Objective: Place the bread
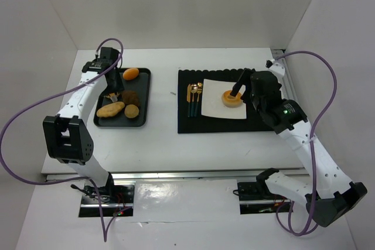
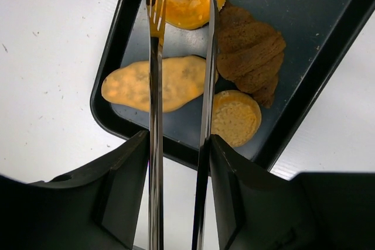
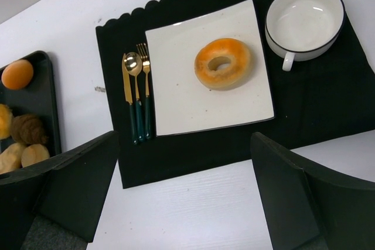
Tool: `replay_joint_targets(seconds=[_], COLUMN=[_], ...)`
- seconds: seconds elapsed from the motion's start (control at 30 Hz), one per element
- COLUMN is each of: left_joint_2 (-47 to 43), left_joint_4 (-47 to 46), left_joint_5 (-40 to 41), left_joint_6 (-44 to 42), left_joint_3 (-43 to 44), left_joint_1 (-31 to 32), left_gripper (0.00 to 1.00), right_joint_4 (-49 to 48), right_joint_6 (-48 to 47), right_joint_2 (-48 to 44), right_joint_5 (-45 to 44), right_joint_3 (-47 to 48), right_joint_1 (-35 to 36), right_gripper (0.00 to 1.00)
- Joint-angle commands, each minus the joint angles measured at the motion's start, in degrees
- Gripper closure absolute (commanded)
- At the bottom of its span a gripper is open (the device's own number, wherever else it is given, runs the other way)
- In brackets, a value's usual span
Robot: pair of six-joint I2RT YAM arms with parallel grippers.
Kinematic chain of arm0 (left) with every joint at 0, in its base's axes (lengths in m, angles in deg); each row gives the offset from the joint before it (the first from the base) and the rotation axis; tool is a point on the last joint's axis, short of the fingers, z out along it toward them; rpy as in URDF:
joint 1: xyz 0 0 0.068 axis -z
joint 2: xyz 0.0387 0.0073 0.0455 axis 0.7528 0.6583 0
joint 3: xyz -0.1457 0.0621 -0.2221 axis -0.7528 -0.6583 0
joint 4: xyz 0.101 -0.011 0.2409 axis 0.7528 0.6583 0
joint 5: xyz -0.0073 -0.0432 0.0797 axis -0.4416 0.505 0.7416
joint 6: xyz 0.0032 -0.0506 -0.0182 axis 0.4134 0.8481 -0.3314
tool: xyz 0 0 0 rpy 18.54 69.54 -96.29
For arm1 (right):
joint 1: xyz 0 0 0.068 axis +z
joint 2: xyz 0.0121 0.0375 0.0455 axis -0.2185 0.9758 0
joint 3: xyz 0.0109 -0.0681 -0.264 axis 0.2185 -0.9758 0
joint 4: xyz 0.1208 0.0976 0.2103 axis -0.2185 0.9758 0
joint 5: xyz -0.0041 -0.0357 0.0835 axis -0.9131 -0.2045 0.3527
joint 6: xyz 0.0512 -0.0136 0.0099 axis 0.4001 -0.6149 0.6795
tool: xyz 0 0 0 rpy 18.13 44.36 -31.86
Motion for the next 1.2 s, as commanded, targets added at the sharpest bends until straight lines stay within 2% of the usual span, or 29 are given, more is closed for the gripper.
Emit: replay_joint_targets(seconds=[0.0,0.4,0.93,1.03,1.13,1.17], left_joint_2=[0.58,-1.62,5.49,5.50,4.72,4.19], left_joint_4=[-2.66,-4.24,-2.57,-1.95,-1.34,-0.82], left_joint_5=[-0.71,-1.86,2.98,2.98,2.98,2.98], left_joint_6=[-1.80,-2.42,-2.42,-2.42,-2.42,-2.42], left_joint_3=[1.94,2.46,3.69,4.31,4.93,5.45], left_joint_1=[0.97,1.59,2.12,2.12,2.12,2.12], left_gripper=[0.43,0.45,0.43,0.48,0.61,0.69], right_joint_4=[-2.23,-2.23,-2.23,-2.23,-2.23,-2.23], right_joint_6=[0.60,0.60,1.13,1.13,1.13,1.13], right_joint_2=[-0.21,0.32,0.85,0.85,0.85,0.85], right_joint_5=[1.01,1.63,2.16,2.16,2.16,2.16], right_joint_3=[-0.29,-0.81,-1.87,-1.87,-1.87,-1.87], right_joint_1=[-0.25,-0.25,-0.25,-0.25,-0.25,-0.25], right_gripper=[0.00,0.00,0.00,0.00,0.00,0.00])
